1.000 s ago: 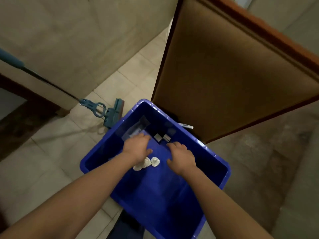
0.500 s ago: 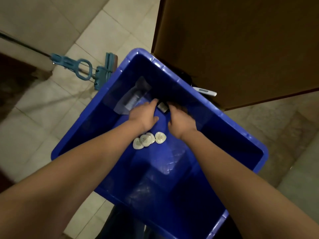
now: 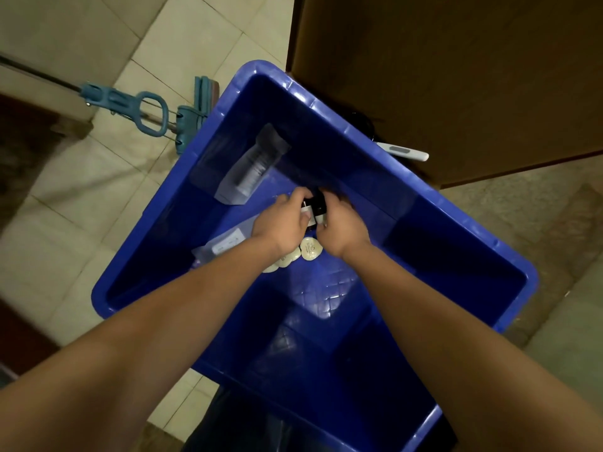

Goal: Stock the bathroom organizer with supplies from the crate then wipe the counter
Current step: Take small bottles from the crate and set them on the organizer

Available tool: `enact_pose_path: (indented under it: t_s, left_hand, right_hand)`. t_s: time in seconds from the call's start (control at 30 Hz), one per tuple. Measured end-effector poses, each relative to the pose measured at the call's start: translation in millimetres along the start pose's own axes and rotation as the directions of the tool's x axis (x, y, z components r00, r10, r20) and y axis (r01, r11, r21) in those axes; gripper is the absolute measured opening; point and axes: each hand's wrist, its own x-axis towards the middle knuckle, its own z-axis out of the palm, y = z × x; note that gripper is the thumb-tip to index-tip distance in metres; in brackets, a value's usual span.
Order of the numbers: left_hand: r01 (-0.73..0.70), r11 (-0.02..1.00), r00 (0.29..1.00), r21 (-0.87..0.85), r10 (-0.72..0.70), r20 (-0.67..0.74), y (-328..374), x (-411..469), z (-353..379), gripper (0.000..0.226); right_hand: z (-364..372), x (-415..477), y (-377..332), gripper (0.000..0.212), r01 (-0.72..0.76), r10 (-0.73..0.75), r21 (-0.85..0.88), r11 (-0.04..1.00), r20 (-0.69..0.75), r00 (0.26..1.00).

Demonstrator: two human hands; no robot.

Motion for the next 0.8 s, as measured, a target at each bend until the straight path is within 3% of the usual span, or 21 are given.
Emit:
enact_pose_path:
  t_s: [0.23, 0.43, 0.63, 0.8]
  left_hand:
    - [0.026, 0.975, 0.998, -0.219, -0.014, 0.056, -6.5, -1.5, 3.2, 0.039]
    - [0.125, 0.912, 0.989, -0.392, -0.082, 0.124, -6.5, -8.6, 5.2, 0.064]
    - [0.135, 0.824, 0.989, -0.55, -0.074, 0.131, 2.4, -25.0, 3.2, 0.048]
    - [0.132, 0.764, 0.989, -0.631, -0.06, 0.134, 22.4, -43.5, -10.6, 0.031]
  right_hand:
    - [0.9, -6.3, -1.3, 0.055, -0.071, 0.059, 0.394, 0.916, 0.042, 0.997]
    - [1.4, -17.2, 1.5, 0.055, -0.137, 0.117, 0.505, 0.852, 0.073, 0.991]
    - [-8.9, -42.2, -6.2, 0.037, -0.197, 0.183, 0.632, 0.749, 0.088, 0.979]
    - [-31.2, -76.6, -16.3, 0.034, -0.228, 0.231, 0.744, 0.628, 0.101, 0.968]
